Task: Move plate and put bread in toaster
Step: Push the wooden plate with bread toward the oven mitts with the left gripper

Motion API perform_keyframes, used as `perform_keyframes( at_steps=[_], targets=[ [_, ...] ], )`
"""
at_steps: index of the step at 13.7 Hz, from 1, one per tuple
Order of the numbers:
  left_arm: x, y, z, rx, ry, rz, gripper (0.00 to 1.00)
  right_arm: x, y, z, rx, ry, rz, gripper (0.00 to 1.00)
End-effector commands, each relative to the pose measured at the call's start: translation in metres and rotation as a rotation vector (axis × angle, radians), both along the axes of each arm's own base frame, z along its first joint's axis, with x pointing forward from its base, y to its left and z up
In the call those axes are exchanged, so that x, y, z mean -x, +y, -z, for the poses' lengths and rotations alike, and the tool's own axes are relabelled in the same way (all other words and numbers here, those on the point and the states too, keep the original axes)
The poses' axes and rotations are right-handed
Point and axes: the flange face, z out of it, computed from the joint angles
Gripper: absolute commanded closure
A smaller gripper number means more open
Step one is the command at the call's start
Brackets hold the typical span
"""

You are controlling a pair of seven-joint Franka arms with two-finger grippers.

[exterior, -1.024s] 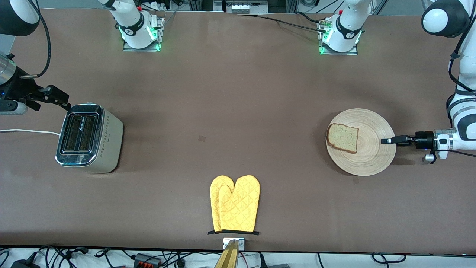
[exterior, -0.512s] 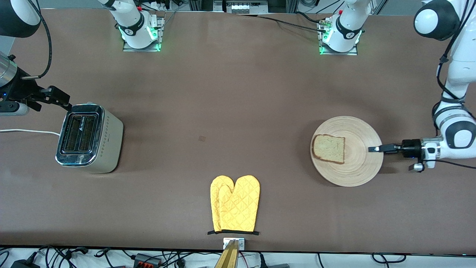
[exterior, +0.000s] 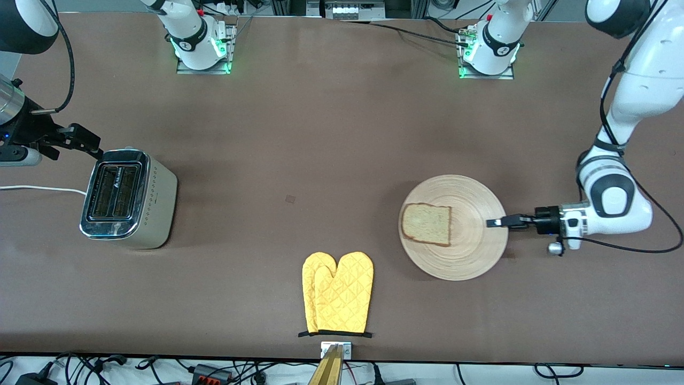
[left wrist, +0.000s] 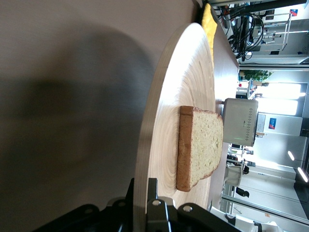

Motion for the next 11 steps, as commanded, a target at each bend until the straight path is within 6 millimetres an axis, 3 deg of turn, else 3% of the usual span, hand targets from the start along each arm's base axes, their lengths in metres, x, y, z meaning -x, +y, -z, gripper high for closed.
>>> perform_keyframes(
  at_steps=[1,7,11],
  targets=[
    [0.022,-0.062,-0.012,0.033,-0.004,-0.031,0.99,0.003,0.0,0.0,0.014,-0.006,-0.012,0.0],
    [0.049,-0.198,-0.005,-0.03,-0.072,0.075,0.99,-0.002,0.006,0.016,0.013,0.026,-0.017,0.0],
    [0.069,-0.241,0.032,0.036,-0.139,0.031,0.99,-0.006,0.009,0.024,0.014,0.033,-0.026,0.0]
  ],
)
